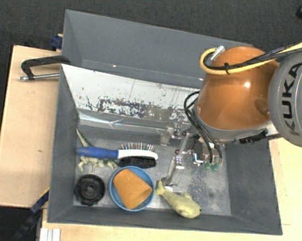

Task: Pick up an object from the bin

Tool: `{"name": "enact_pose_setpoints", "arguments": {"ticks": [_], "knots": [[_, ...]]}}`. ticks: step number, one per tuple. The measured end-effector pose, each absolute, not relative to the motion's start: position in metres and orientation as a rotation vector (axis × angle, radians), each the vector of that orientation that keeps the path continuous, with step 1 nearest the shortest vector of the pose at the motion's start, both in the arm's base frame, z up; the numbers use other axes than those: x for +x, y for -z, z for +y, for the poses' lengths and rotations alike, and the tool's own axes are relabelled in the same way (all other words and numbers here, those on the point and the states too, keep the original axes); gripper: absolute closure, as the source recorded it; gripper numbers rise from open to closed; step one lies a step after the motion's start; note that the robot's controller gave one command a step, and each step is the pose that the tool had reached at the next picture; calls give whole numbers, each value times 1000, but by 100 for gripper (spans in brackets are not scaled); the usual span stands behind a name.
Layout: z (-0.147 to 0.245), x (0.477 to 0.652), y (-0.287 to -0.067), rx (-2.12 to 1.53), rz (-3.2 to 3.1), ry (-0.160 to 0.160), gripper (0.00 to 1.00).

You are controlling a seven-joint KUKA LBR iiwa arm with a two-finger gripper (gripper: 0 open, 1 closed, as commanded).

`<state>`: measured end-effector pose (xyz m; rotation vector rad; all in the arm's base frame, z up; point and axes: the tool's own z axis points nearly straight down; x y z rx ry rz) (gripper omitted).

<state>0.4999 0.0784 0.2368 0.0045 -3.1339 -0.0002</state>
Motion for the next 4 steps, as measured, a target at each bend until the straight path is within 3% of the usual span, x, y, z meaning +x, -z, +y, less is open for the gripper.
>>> {"name": "enact_pose_setpoints", "arguments": {"ticks": [1,2,3,4], "knots": [[129,548,-130,211,-3129,2,0],[113,566,-78,-158,-3158,10,0],[114,567,-82,-158,-3156,12,100],[72,602,-255,-201,-3150,4,100]]}}
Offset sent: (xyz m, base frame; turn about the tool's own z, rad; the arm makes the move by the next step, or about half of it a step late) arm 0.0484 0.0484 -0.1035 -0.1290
